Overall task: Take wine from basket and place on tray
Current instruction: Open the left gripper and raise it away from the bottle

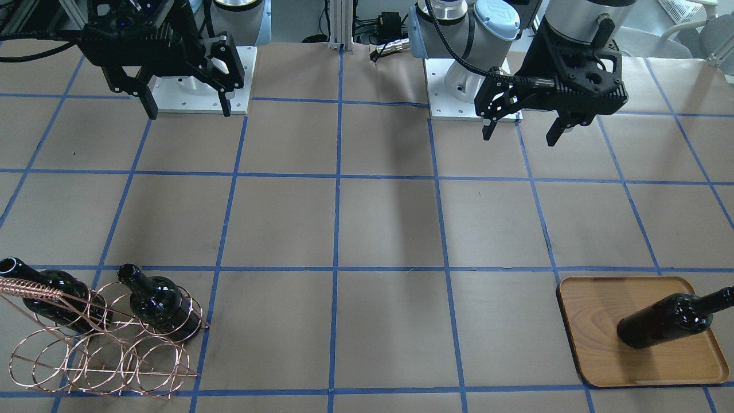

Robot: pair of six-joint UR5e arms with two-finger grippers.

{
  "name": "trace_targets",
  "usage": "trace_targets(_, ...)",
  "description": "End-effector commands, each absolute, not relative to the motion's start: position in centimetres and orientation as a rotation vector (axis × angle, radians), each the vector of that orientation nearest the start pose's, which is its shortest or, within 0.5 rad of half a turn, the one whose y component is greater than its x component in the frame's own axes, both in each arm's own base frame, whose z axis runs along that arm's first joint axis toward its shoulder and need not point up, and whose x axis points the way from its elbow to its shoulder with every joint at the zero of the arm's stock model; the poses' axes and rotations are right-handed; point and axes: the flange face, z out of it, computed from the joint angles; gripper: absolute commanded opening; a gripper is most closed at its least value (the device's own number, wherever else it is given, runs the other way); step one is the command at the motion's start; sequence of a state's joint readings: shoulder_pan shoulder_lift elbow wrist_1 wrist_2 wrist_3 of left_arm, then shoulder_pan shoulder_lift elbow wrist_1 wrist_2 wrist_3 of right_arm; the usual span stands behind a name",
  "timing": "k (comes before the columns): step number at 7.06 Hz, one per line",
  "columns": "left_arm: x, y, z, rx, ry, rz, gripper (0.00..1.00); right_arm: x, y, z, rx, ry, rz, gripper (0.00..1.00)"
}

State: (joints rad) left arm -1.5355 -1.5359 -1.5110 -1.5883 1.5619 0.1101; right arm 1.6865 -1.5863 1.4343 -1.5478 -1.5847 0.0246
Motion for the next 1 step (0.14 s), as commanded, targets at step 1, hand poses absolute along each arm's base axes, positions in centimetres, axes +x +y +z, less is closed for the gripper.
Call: trace_targets(1,-11.70,-48.68,53.21,0.114,3.140,-0.119,1.00,18.76,-47.44,56.08,-0.141,3.137,-0.204,1.00)
